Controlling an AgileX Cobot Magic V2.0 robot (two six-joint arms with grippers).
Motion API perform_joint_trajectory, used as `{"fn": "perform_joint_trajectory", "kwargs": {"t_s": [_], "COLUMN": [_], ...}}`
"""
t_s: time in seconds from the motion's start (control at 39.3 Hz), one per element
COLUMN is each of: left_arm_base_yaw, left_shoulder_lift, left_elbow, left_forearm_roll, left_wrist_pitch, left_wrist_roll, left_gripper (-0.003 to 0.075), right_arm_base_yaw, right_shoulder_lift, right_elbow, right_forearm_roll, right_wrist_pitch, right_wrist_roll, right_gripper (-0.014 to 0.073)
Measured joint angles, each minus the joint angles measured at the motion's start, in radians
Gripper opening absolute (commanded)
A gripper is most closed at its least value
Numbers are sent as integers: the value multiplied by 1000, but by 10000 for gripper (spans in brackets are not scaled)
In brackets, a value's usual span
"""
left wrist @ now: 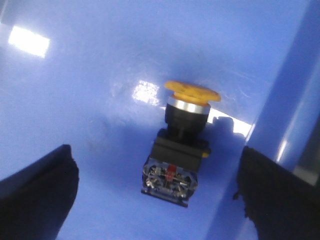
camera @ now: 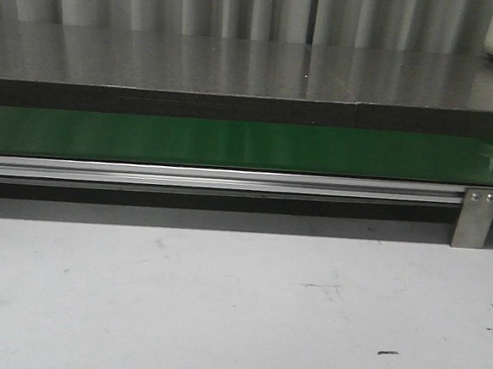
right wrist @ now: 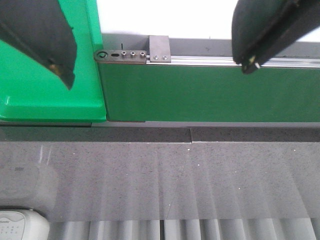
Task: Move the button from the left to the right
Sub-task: 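Lower the open left gripper around the button and close it, then lift the button with the left gripper and set it on the belt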
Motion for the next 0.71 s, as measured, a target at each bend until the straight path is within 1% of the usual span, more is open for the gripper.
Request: {"fn": "perform_joint_trajectory", "kwargs": {"t_s": [0.13, 0.2, 0.41, 0.53, 0.58, 0.71], "left_arm_base_yaw": [2, 2, 4, 4, 4, 4], "left_shoulder_lift": [61, 90, 151, 157, 157, 157], "left_elbow": [-38, -50, -60, -62, -63, -66], "left_forearm_roll": [0, 0, 6, 2, 2, 2], "left_wrist_pitch": [21, 33, 47, 49, 49, 50], "left_wrist_roll": [5, 7, 21, 38, 46, 53], "left_gripper": [594, 574, 464, 361, 295, 174], "right_arm_base_yaw": [0, 0, 0, 0, 0, 0], "right_shoulder_lift": [0, 0, 0, 0, 0, 0], "right_elbow": [0, 0, 0, 0, 0, 0], "right_forearm_roll": [0, 0, 0, 0, 0, 0], "right_wrist_pitch": [0, 0, 0, 0, 0, 0], "right_wrist_roll": [0, 0, 0, 0, 0, 0], "right_gripper": [644, 644, 644, 644, 644, 644]}}
